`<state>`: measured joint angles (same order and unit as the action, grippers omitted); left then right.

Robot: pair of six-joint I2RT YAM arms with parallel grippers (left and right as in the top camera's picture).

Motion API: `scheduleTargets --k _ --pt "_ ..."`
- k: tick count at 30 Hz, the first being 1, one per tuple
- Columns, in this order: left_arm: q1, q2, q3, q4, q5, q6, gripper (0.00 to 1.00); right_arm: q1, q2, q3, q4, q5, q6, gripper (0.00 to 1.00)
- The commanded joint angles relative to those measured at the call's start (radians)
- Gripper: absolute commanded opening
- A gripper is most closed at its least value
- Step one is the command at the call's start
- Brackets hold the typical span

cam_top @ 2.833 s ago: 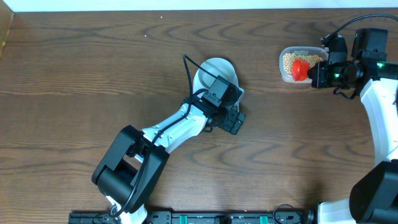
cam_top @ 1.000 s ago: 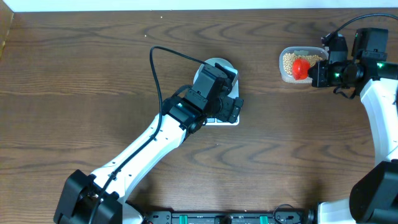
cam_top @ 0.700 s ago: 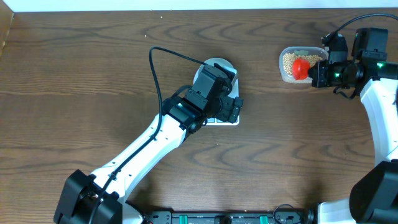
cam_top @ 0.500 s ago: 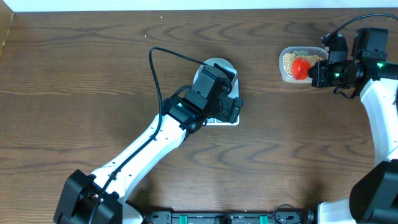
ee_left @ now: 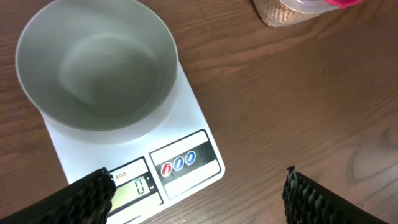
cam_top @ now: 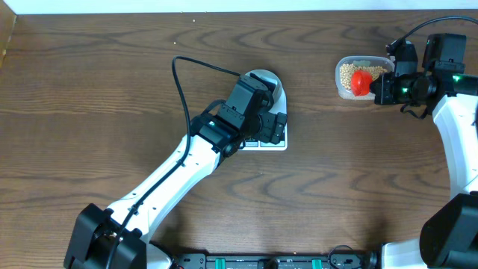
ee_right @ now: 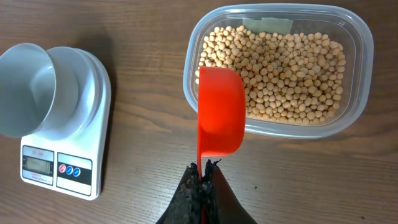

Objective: Scoop item into bowl and weigh 50g on scale
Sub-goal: 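Retract the left gripper back beside the scale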

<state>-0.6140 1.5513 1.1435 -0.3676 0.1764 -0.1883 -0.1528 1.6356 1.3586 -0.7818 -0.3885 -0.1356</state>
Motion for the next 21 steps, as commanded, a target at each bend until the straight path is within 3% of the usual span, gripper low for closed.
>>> scheduleTargets --k 1,21 --pt "0.006 -0.016 0.014 0.005 -0.013 -0.016 0.88 0.003 0.007 0.019 0.001 -0.002 -0.008 0.01" --pt "0.220 -0.016 0.014 0.013 -0.009 -0.103 0.88 0.003 0.007 0.091 -0.028 0.034 0.089 0.01"
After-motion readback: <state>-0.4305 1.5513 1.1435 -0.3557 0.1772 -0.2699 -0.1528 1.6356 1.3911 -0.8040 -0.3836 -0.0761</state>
